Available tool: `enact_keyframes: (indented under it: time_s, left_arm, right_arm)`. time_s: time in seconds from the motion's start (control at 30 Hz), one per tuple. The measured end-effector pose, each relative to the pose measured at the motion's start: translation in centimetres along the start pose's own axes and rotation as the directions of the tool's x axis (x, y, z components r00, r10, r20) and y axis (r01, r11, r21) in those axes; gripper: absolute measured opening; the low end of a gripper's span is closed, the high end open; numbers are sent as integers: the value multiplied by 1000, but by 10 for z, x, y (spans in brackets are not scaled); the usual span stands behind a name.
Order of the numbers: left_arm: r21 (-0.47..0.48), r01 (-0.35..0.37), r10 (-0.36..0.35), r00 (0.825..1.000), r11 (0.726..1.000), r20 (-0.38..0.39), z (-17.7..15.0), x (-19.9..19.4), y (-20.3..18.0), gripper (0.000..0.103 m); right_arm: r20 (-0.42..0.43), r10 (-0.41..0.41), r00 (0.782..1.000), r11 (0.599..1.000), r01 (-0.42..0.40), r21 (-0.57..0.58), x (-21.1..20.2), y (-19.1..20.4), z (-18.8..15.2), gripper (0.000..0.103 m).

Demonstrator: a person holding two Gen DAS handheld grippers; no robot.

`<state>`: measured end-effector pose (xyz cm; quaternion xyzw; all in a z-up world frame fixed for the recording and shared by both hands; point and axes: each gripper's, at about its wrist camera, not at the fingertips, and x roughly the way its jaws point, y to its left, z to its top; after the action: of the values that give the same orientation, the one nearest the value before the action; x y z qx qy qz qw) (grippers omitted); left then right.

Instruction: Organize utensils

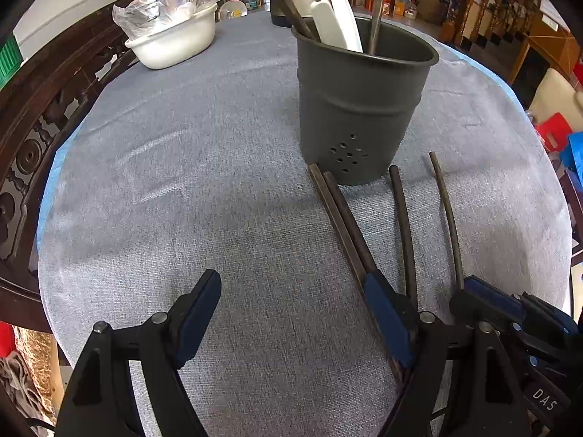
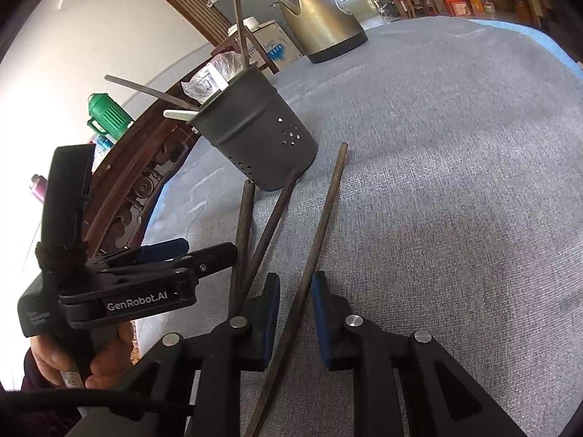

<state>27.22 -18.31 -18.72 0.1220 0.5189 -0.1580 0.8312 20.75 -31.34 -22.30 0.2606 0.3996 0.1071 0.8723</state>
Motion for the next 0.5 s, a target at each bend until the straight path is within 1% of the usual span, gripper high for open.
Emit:
enact_keyframes:
  time_s: [0.07, 0.1, 0.13, 0.33, 0.43, 0.5]
  left_arm:
    - [6, -12, 12, 1000, 1000, 0, 3, -1, -4, 81]
    - [11, -16, 16, 1000, 1000, 2, 1, 4, -3, 82]
    - [15, -19, 19, 1000, 1000, 5, -7, 7, 2, 82]
    - [-32, 17, -18, 1000, 999, -14, -7, 13, 8, 82]
    - [-28, 16, -16, 1000, 999, -19, -8, 15, 9, 82]
    - [-18, 3, -3, 1000, 1000, -24, -8, 16, 8, 85]
  right_arm:
    - [4, 1, 1000, 1000, -1, 1, 0, 1, 0, 21]
    - [5, 2, 1000, 1000, -2, 1, 0, 0, 0, 21]
    - [6, 2, 1000, 1000, -2, 2, 0, 0, -1, 21]
    - [7, 15, 1000, 1000, -15, 13, 0, -2, -1, 21]
    - [11, 20, 1000, 1000, -20, 17, -1, -3, -2, 21]
    - [13, 20, 1000, 1000, -20, 17, -1, -2, -2, 21]
